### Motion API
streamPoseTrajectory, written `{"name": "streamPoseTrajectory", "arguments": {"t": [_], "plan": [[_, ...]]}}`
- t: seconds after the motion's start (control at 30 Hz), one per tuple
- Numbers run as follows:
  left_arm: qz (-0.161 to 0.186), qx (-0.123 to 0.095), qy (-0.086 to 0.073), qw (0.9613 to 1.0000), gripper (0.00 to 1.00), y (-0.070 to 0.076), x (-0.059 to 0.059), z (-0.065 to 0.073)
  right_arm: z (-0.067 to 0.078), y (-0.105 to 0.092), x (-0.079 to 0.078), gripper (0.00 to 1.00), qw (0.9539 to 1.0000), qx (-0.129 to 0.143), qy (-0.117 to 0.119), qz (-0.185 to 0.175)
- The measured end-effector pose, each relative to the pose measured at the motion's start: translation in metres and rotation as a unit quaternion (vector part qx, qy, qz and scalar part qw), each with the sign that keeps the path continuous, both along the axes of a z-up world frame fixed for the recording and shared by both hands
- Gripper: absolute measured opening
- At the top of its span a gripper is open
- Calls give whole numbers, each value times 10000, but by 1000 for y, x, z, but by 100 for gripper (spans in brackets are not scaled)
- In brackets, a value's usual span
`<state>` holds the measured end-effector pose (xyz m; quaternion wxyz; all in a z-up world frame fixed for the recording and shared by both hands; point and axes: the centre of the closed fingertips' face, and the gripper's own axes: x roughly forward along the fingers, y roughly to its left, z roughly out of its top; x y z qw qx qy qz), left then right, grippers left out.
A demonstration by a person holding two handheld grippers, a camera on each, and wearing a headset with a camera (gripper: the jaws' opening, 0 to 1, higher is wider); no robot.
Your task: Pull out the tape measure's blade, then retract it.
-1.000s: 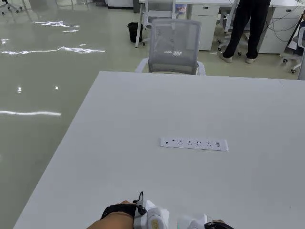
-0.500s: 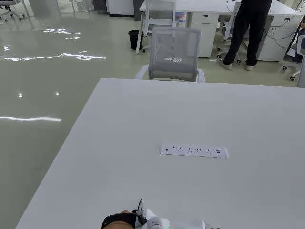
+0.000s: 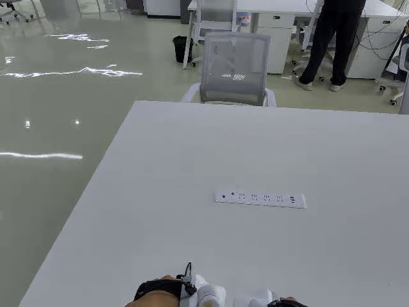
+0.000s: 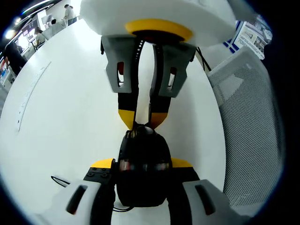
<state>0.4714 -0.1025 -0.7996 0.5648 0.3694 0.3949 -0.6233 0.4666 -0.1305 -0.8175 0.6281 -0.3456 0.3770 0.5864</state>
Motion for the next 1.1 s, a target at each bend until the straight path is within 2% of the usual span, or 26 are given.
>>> {"name": "streamPoseTrajectory", "arguments": {"t": [0.3,0.7,1.1], "plan": [[29,12,-10,10000,39,0,-1,0,0,-13,0,11,9999,-38,59,-71],[0,78,-97,9999,39,-1,-3,-1,-1,-17,0,11,10000,-46,43,-53],[93,54,-89,9999,39,-1,-3,-2,-2,-27,-2,11,9999,-78,82,-83]]}}
